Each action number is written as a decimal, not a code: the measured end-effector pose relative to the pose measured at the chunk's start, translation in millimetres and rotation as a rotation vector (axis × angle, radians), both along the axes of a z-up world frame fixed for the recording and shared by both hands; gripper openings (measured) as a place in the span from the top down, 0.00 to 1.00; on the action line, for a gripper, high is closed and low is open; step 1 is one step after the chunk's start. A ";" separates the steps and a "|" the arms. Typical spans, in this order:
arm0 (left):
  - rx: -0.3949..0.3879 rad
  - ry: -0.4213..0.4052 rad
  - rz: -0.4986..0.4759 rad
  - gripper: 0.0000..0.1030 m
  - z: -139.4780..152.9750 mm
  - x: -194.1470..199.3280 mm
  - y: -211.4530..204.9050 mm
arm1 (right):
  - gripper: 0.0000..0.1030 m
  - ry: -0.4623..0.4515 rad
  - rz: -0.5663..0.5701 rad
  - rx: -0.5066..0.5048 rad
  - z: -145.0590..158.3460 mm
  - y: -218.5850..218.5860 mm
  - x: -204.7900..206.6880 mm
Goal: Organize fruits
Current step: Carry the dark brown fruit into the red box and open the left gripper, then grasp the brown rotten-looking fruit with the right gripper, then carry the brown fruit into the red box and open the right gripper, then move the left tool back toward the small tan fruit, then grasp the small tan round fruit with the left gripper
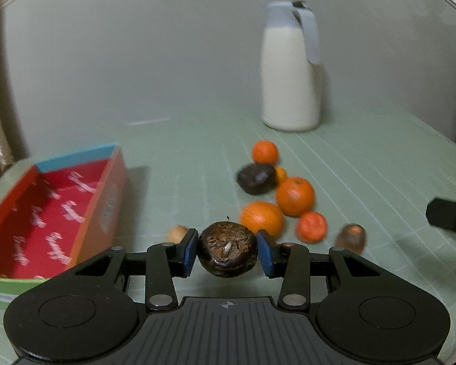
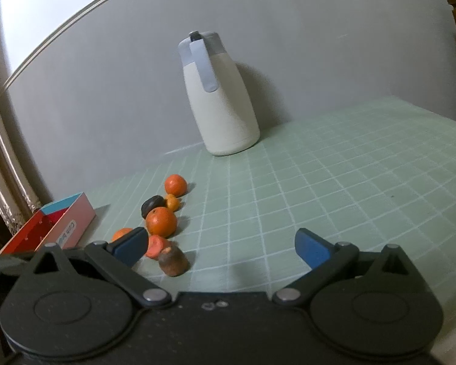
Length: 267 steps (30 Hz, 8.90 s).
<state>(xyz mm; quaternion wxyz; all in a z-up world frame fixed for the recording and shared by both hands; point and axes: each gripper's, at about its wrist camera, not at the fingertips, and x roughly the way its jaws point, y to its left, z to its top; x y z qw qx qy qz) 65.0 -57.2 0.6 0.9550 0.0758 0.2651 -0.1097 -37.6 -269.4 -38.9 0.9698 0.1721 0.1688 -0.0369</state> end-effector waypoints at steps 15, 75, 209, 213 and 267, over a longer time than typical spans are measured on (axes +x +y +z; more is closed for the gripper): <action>-0.009 -0.075 0.272 0.59 17.6 14.7 111.2 | 0.00 0.031 0.081 -0.072 -2.1 45.1 21.4; -0.002 -0.142 0.575 0.00 13.4 -18.3 199.3 | 0.33 0.100 0.067 -0.157 -13.2 68.6 64.9; 0.093 -0.225 0.485 0.00 11.5 -35.0 148.5 | 0.14 -0.044 -0.051 -0.152 3.5 66.7 81.0; 0.100 -0.237 0.421 0.00 11.5 -32.7 125.0 | 0.11 -0.047 -0.102 -0.151 1.8 46.8 73.4; 0.057 0.061 0.054 0.46 -27.8 40.3 2.6 | 0.09 -0.022 -0.376 -0.057 -24.4 -72.4 -4.4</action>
